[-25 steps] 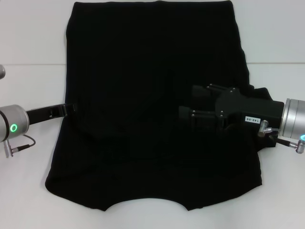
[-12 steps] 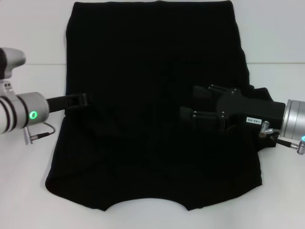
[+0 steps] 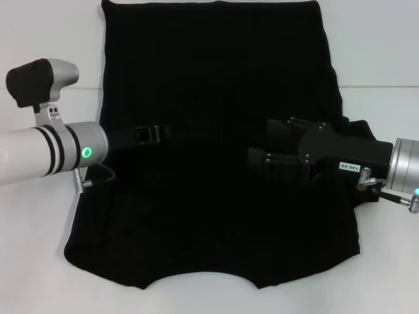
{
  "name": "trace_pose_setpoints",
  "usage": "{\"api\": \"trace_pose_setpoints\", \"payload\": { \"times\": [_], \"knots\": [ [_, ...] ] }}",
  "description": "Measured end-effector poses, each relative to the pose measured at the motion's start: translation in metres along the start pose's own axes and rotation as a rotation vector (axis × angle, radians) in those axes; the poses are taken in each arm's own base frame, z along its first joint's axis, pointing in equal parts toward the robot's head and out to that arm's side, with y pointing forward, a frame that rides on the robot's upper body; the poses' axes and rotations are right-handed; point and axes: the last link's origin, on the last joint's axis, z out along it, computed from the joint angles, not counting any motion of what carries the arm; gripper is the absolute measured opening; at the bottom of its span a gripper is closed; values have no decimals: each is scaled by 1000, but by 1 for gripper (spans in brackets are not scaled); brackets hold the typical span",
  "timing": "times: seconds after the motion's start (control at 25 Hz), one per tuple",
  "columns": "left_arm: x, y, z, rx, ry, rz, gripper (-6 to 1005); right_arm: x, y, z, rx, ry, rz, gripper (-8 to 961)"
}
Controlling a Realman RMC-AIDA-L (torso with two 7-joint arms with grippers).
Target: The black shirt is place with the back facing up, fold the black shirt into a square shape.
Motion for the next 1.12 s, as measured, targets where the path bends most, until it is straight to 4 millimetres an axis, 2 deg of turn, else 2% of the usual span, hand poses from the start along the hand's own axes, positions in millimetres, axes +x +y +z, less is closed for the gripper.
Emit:
{"api": "trace_pose_setpoints", "payload": {
  "times": [0.2, 0.32, 0.52, 0.72, 0.96, 1.12],
  "knots": [
    [-1, 6, 2, -35, 31, -54, 3, 0, -1, -2, 4, 1, -2, 884],
    [-1, 7, -1, -59, 40, -77, 190, -1, -3, -4, 8, 2, 0, 883],
    [1, 0, -13, -95, 52, -97, 389, -3, -5, -7, 17, -5, 0, 883],
    [-2, -7, -26, -117, 56, -90, 650, -5, -10, -11, 39, -14, 5, 883],
    [-8, -14, -30, -93, 47, -80, 856, -9, -16, -19, 62, -27, 20, 883],
    [-21, -10, -26, -104, 6, -70, 867, -10, -17, -21, 62, -27, 30, 883]
  ]
}}
